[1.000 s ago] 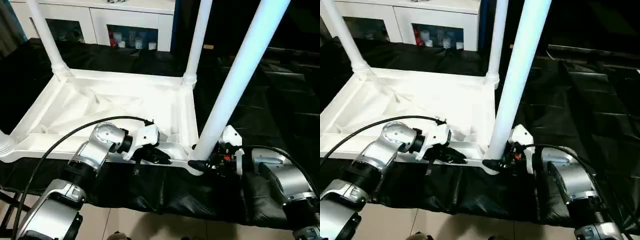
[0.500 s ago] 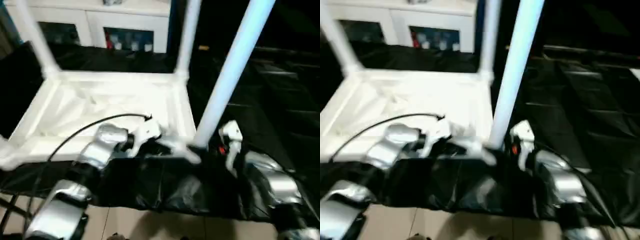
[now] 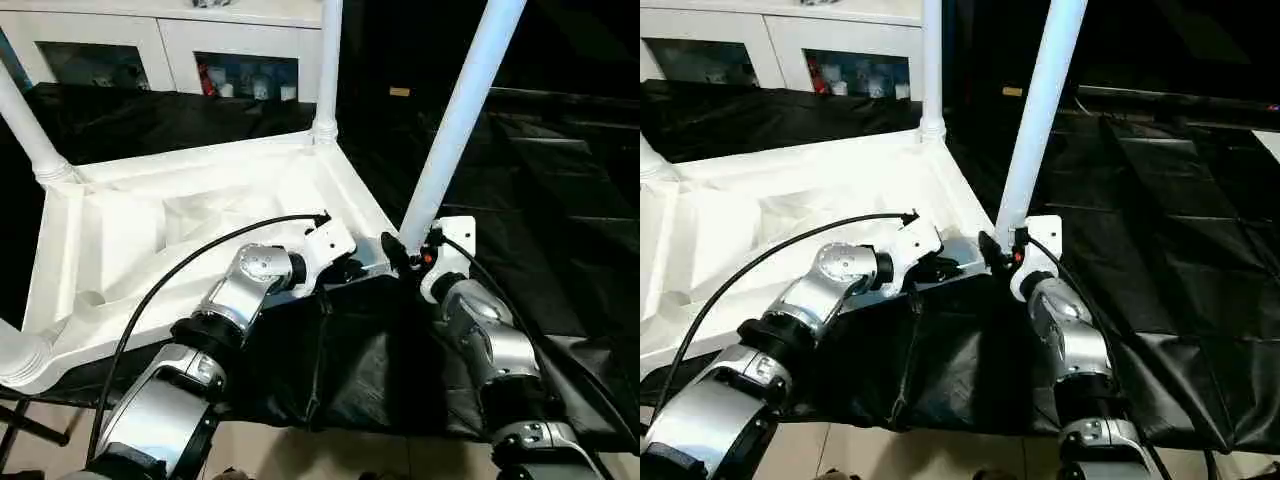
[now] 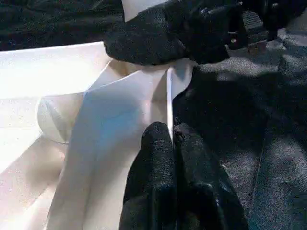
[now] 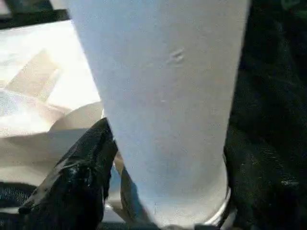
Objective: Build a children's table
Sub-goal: Rotate leg to tighten
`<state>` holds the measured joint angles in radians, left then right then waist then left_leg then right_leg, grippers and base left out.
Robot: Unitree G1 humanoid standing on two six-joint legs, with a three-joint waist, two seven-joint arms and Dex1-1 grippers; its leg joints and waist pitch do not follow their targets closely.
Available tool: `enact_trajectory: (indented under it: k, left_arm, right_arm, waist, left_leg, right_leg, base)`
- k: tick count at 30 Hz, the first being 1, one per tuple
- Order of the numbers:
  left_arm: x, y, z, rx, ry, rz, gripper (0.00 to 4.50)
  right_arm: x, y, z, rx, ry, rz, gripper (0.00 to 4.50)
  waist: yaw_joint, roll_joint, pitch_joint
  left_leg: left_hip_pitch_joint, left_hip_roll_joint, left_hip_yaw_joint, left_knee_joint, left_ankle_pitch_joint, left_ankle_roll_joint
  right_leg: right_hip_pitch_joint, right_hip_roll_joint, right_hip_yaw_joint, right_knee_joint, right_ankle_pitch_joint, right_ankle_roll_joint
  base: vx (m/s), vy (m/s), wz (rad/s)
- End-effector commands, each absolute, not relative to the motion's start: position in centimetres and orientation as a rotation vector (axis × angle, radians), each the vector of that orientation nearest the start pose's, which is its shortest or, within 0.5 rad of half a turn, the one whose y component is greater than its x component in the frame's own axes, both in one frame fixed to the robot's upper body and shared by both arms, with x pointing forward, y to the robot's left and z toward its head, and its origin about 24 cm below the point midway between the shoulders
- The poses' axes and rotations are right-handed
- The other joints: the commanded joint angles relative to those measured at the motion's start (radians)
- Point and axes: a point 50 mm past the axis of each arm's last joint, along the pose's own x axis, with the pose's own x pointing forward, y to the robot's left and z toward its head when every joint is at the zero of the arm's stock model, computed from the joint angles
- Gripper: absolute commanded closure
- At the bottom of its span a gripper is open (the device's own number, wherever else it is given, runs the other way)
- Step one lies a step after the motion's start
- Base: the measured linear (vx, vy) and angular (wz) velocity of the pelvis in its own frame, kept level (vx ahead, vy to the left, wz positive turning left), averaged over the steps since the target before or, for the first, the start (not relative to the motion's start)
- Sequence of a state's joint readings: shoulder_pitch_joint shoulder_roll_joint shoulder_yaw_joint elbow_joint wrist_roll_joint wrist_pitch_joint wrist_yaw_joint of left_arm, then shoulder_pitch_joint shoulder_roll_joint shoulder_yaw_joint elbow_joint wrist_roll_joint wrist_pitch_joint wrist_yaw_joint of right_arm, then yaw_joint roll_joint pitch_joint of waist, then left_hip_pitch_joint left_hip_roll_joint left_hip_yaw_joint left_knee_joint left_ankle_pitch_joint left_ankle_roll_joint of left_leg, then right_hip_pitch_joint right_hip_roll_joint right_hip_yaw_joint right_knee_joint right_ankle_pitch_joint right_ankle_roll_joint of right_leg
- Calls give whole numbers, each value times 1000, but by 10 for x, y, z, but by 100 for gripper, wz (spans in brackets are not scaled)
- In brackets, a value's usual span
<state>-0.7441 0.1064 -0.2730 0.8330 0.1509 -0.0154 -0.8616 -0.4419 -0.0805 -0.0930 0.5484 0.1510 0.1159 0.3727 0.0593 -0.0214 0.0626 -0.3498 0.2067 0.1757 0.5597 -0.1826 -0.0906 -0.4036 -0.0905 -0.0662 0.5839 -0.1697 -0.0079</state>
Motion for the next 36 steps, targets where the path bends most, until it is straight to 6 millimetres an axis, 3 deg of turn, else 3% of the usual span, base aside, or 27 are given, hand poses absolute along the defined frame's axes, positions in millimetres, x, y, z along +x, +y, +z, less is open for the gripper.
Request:
enact_trajectory:
  k: [1, 2, 3, 4, 5, 7, 8, 9, 12, 15, 16, 20, 21, 22, 24, 26, 29, 30, 33, 34, 35, 36]
  left_arm:
    - [330, 42, 44, 433, 277, -1241, 450]
    - [330, 42, 44, 433, 277, -1241, 450]
    - [329, 46, 41, 440, 281, -1239, 450]
    - [329, 46, 41, 440, 281, -1239, 450]
    - [328, 49, 39, 444, 285, -1237, 450]
    - [327, 50, 37, 446, 287, -1236, 450]
    - [327, 50, 37, 446, 287, -1236, 450]
    - [326, 52, 36, 444, 291, -1234, 450]
    - [326, 53, 35, 439, 292, -1230, 450]
    - [326, 54, 35, 438, 289, -1230, 450]
    - [326, 53, 36, 436, 280, -1227, 450]
    - [329, 51, 42, 430, 229, -1204, 450]
    - [330, 50, 43, 436, 219, -1193, 450]
    - [330, 50, 43, 436, 219, -1193, 450]
    - [330, 51, 43, 445, 232, -1203, 450]
    - [329, 52, 42, 432, 250, -1212, 450]
    - [330, 54, 42, 451, 254, -1212, 450]
    - [330, 55, 42, 453, 262, -1209, 423]
    - [331, 57, 41, 475, 269, -1203, 423]
    - [331, 58, 40, 475, 282, -1207, 423]
    - [331, 59, 39, 484, 297, -1211, 423]
    - [331, 59, 39, 484, 299, -1212, 434]
  right_arm:
    - [323, -134, 29, 70, 224, 451, 75]
    - [323, -134, 29, 70, 224, 451, 75]
    - [317, -159, 34, 18, 202, 468, 75]
    - [317, -159, 34, 18, 202, 468, 75]
    - [309, -181, 44, 4, 175, 502, 75]
    - [301, -201, 53, -10, 151, 526, 75]
    - [301, -202, 54, -10, 151, 527, 75]
    - [292, -224, 63, -21, 144, 539, 75]
    - [280, -243, 71, -45, 156, 576, 75]
    - [275, -248, 73, -47, 171, 605, 75]
    - [272, -247, 72, -39, 184, 638, 75]
    - [259, -231, 69, -37, 236, 765, 75]
    - [260, -227, 66, -38, 238, 764, 75]
    - [260, -227, 66, -38, 238, 764, 75]
    - [262, -221, 62, -41, 237, 754, 75]
    - [263, -218, 62, -41, 239, 762, 75]
    - [262, -217, 62, -37, 244, 775, 75]
    - [262, -217, 63, -37, 244, 775, 73]
    - [262, -218, 63, -48, 245, 767, 73]
    - [262, -218, 63, -51, 245, 766, 73]
    - [263, -218, 63, -53, 245, 764, 73]
    - [263, -218, 63, -53, 245, 764, 72]
  waist:
    - [4, -4, -73]
    - [5, -3, -73]
    - [8, -9, -72]
    - [14, -9, -74]
    - [14, -12, -74]
    - [29, -16, -72]
    - [31, -17, -71]
    - [30, -20, -70]
    - [32, -29, -69]
    - [30, -29, -70]
    - [28, -33, -70]
    - [31, -31, -73]
    - [30, -57, -73]
    - [35, -43, -75]
    - [33, -47, -71]
    - [33, -44, -69]
    - [33, -46, -72]
    - [32, -48, -72]
    - [34, -50, -72]
    - [34, -50, -72]
    - [34, -41, -72]
    - [34, -45, -73]
  left_leg:
    - [-1, 17, 5, -54, -138, 65]
    - [-1, 18, 6, -52, -136, 69]
    - [-2, 17, 6, -52, -129, 77]
    - [3, 18, 7, -48, -121, 84]
    - [0, 18, 9, -48, -114, 97]
    - [-2, 19, 9, -45, -110, 129]
    - [-3, 19, 9, -45, -120, 130]
    - [-5, 18, 9, -46, -142, 125]
    - [-3, 16, 10, -45, -164, 119]
    - [-7, 15, 9, -43, -155, 122]
    - [-7, 14, 9, -43, -155, 123]
    - [-8, 16, 7, -40, -140, 131]
    - [-10, 17, 10, -37, -134, 136]
    - [-8, 19, 6, -39, -124, 134]
    - [-9, 17, 8, -39, -140, 124]
    - [-9, 18, 7, -42, -149, 112]
    - [-9, 19, 5, -43, -145, 106]
    - [-10, 18, 5, -41, -143, 108]
    - [-9, 17, 6, -41, -145, 108]
    - [-9, 17, 6, -41, -145, 108]
    - [-7, 19, 5, -42, -149, 104]
    - [-7, 19, 4, -41, -150, 101]
  right_leg:
    - [59, -47, 39, -53, -123, -237]
    - [59, -48, 40, -53, -115, -237]
    - [63, -46, 40, -53, -105, -234]
    - [62, -46, 41, -52, -89, -235]
    - [61, -47, 42, -47, -69, -243]
    - [66, -46, 42, -47, -52, -238]
    - [65, -47, 41, -49, -74, -233]
    - [65, -48, 39, -55, -136, -215]
    - [62, -49, 39, -66, -243, -181]
    - [59, -48, 36, -70, -275, -161]
    - [58, -47, 35, -70, -278, -160]
    - [56, -46, 35, -64, -253, -164]
    - [55, -44, 35, -63, -245, -158]
    - [55, -49, 36, -56, -240, -164]
    - [51, -49, 35, -64, -292, -152]
    - [48, -49, 35, -67, -320, -140]
    - [50, -48, 36, -62, -275, -145]
    - [51, -48, 37, -60, -253, -150]
    - [52, -49, 36, -61, -256, -151]
    - [52, -49, 36, -61, -256, -151]
    - [51, -49, 36, -62, -247, -158]
    - [53, -48, 36, -60, -235, -161]
  base:
    - [0, 0, 0]
    - [0, 0, 0]
    - [0, 0, 0]
    - [0, 0, 0]
    - [0, 0, 0]
    - [0, 0, 0]
    - [0, 0, 0]
    - [0, 0, 0]
    - [0, 0, 0]
    - [0, 0, 0]
    - [0, 0, 0]
    - [0, 0, 0]
    - [0, 0, 0]
    - [0, 0, 0]
    - [0, 0, 0]
    - [0, 0, 0]
    - [0, 0, 0]
    - [0, 0, 0]
    - [0, 0, 0]
    - [0, 0, 0]
    - [0, 0, 0]
    - [0, 0, 0]
